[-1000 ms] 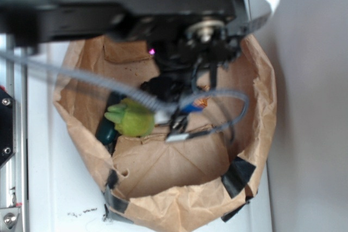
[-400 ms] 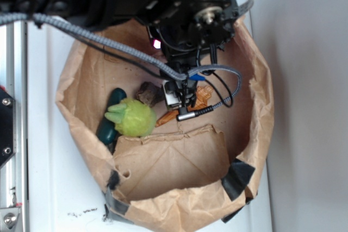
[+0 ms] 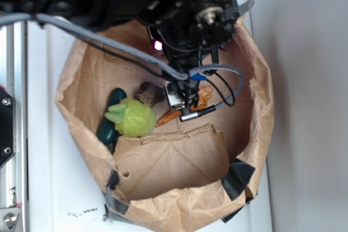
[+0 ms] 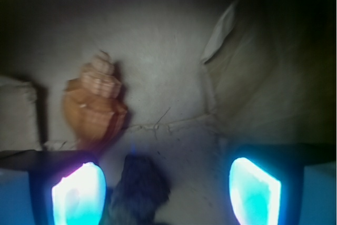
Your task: Grab the rock.
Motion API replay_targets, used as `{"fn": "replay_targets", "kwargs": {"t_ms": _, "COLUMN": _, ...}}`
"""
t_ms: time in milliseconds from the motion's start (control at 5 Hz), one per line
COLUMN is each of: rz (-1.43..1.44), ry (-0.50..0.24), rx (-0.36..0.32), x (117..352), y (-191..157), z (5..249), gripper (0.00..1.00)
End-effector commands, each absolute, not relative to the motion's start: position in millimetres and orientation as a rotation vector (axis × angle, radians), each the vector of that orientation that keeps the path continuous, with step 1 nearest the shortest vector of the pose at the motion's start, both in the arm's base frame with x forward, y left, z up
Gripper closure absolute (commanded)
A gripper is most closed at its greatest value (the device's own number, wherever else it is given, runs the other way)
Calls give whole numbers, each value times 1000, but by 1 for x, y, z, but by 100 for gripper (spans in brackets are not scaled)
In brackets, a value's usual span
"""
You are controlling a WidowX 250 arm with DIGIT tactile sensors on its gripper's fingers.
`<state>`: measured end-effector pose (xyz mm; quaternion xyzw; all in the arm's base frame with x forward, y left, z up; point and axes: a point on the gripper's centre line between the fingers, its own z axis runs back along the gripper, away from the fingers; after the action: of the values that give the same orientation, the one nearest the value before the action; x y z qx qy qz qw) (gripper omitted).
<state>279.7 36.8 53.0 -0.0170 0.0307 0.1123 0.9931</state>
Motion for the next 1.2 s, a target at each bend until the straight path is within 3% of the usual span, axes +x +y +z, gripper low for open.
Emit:
{"fn": "replay_targets", "kwargs": {"t_ms": 0, "rz": 285, "ry": -88, "rx": 33, "x": 284, "y": 39, "z": 39, "gripper": 0}}
{"fn": "replay_targets", "kwargs": {"t_ms": 600, "rz": 208, "ry": -34, "rx": -16, "x": 266, "y": 42, "z": 36, "gripper": 0}}
{"fn": "replay_targets", "kwargs": {"t_ms": 800, "rz": 202, "ry": -75, "rx": -53, "x": 216, "y": -8, "z": 46, "gripper": 0}}
{"fn": "replay_targets", "kwargs": {"t_ms": 1000, "rz": 216, "ry": -96, "rx": -91, "x": 166, "y": -31, "z": 60, "gripper": 0}}
